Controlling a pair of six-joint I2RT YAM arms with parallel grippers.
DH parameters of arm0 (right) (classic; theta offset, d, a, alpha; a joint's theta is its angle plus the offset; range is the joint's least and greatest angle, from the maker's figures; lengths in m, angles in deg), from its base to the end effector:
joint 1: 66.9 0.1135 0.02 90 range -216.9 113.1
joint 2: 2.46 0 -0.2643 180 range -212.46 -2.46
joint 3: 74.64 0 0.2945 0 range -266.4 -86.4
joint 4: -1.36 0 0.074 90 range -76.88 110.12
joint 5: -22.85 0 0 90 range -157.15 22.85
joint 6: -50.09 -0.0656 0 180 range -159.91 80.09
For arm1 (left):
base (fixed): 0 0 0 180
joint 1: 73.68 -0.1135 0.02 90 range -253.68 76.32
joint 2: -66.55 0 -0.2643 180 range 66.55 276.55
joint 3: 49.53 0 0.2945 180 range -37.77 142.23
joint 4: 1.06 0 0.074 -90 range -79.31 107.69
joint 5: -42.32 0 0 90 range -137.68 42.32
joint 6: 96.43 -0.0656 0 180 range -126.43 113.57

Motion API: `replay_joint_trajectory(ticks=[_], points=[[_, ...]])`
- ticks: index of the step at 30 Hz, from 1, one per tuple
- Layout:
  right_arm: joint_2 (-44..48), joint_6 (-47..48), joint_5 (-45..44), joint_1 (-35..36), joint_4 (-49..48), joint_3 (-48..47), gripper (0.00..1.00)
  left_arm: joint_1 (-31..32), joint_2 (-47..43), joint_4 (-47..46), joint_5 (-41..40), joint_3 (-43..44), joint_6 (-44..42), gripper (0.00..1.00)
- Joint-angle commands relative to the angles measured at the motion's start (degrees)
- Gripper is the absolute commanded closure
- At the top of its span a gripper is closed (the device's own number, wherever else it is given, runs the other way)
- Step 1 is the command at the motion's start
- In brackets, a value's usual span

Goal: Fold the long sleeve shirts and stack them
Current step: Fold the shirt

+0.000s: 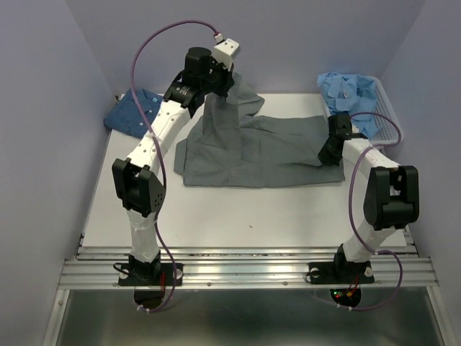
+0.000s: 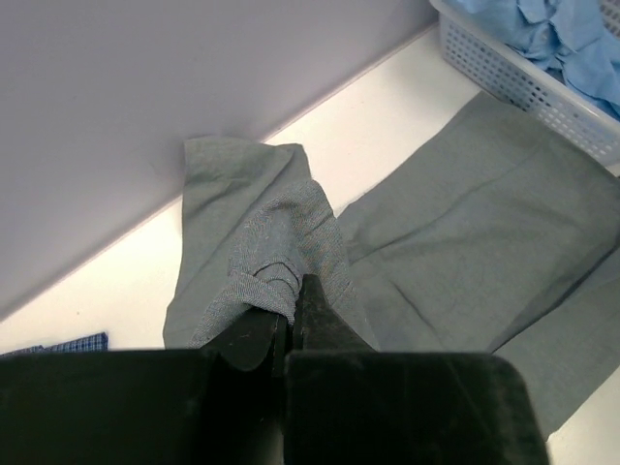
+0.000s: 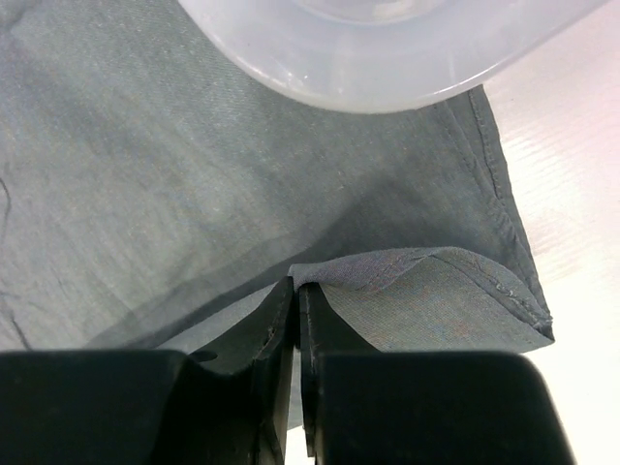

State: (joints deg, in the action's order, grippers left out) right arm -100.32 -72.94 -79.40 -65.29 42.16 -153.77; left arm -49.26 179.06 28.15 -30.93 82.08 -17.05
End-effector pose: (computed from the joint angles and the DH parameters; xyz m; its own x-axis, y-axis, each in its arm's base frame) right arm 0.4053 -0.0025 0.1617 -0.6787 0.5138 -0.5248 0.5368 0.8347 0.1231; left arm 0.4786 -0.2381 0.4300 -0.0365 0.2104 -0.9769 0.6725 0.7283 0.1317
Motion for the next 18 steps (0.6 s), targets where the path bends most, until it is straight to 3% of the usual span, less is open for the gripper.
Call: replay_joint_trajectory(ticks=[1, 11, 14, 16, 17, 18], points=[[-0.4, -0.5, -2.8, 0.3, -1.7, -1.2, 0.90, -0.6, 0.2, -4.7, -5.6, 0.9, 3.5, 1.00], [-2.9, 0.6, -5.1, 0.3, -1.8, -2.2, 0.82, -0.6, 8.2, -10.3, -3.3, 0.8, 7.6, 1.00], [-3.3, 1.7, -4.7, 0.3, -2.8, -2.7, 0.71, -0.6, 9.4, -12.5, -1.5, 0.1, 8.7, 1.00], [-2.9, 4.7, 1.1, 0.3, -3.4, -3.5, 0.50, -0.6, 10.3, -12.9, -1.8, 0.7, 10.3, 1.00], [-2.4, 5.5, 1.2, 0.3, -3.3, -3.5, 0.50, -0.6, 10.4, -12.7, -1.8, 1.1, 12.3, 1.00], [-1.7, 6.5, 4.6, 0.3, -3.7, -3.2, 0.29, -0.6, 10.2, -12.3, -1.7, 1.3, 13.2, 1.00]])
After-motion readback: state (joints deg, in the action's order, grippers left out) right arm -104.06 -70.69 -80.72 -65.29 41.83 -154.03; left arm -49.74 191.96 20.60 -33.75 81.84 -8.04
